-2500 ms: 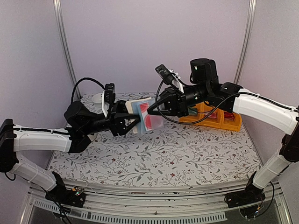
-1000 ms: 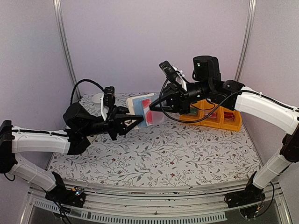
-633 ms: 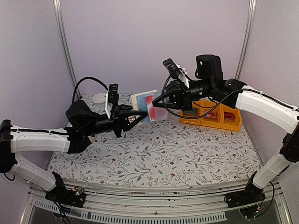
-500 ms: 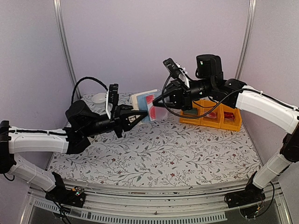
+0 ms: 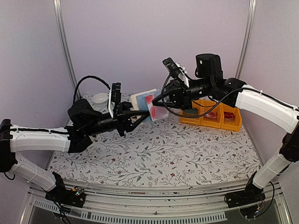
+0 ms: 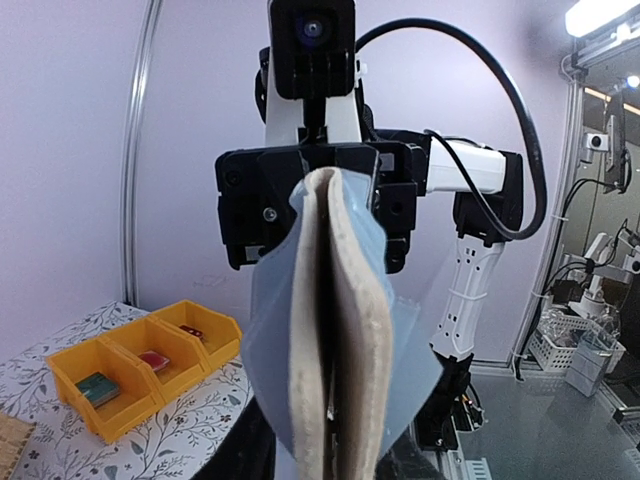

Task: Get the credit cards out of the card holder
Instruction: Pass from the right arm to the left

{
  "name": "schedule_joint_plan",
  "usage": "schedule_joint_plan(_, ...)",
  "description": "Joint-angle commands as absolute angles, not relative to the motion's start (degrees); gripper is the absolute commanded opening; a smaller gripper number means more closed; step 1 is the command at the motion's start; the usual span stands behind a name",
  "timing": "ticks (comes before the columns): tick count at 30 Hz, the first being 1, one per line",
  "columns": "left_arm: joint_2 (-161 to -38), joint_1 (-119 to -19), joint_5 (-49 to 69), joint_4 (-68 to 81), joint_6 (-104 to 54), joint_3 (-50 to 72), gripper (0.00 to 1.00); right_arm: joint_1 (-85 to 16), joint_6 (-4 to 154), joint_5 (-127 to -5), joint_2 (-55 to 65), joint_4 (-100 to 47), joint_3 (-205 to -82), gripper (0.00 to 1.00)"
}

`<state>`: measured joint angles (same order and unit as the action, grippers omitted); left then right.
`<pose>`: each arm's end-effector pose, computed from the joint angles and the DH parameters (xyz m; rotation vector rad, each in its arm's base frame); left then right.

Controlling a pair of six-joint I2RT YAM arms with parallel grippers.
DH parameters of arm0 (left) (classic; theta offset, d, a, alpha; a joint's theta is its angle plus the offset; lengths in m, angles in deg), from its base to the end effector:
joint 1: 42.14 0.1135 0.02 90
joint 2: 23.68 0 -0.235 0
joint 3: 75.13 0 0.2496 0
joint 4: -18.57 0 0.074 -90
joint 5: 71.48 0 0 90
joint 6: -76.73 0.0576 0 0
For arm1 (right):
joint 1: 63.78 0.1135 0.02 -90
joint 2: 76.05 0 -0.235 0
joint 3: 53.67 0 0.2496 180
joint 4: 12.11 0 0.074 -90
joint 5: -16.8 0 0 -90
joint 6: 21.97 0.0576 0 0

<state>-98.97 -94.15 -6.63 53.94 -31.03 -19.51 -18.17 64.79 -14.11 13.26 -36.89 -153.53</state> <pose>0.1757 -0.2647 0.2909 0.7990 1.2058 -1.3013 0.2186 0.2939 0.3687 -1.4444 1.2904 1.4349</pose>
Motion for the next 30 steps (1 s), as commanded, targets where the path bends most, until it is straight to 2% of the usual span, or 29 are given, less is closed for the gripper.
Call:
schedule_joint_plan(1, -101.3, -94.5, -5.5, 54.4, -32.3, -17.5, 0.33, -14.3, 64.6, -13.0, 14.4, -36.3, -154.6, 0.02)
schedule_joint_plan(3, -101.2, -94.7, -5.1, 54.4, -32.1, -17.9, 0.28, -14.3, 64.6, -12.2, 14.6, -36.2, -154.7, 0.02)
schedule_joint_plan(5, -100.6, -94.6, -3.7, 54.7, -31.9, -18.6, 0.27, -14.3, 64.6, -11.8, 14.5, -36.0, -154.6, 0.02)
schedule_joint_plan(9, -100.7, -94.8, -1.0, 52.1, -30.9, -17.8, 0.4, -14.2, 64.8, -11.2, 14.8, -35.6, -154.5, 0.02)
schedule_joint_plan(12, -100.6, -94.7, -0.9, 54.5, -31.7, -18.5, 0.41, -13.9, 65.3, -8.1, 15.0, -34.6, -154.4, 0.02)
schedule_joint_plan(17, -100.1, -94.7, -1.2, 58.5, -32.5, -20.2, 0.22, -13.8, 64.5, -2.3, 14.0, -34.0, -153.6, 0.02)
schedule_joint_plan(19, -99.9, -94.6, -2.8, 60.1, -32.9, -20.8, 0.2, -13.7, 64.5, -0.6, 13.5, -33.6, -153.1, 0.02)
schedule_joint_plan(23, -100.0, -94.1, -7.5, 65.2, -34.8, -22.4, 0.21, -13.7, 63.8, 0.8, 13.3, -34.8, -153.1, 0.02)
schedule_joint_plan(26, -100.5, -94.4, -4.6, 56.5, -32.4, -18.4, 0.22, -13.7, 64.0, -1.6, 13.3, -34.3, -153.0, 0.02)
schedule_joint_plan(28, -101.2, -94.9, -3.0, 50.6, -30.0, -15.8, 0.27, -13.4, 65.1, -4.7, 13.1, -32.0, -152.5, 0.02)
schedule_joint_plan(30, -101.4, -95.1, -2.9, 51.4, -30.0, -16.0, 0.32, -13.3, 66.5, -7.9, 12.8, -29.5, -151.7, 0.02)
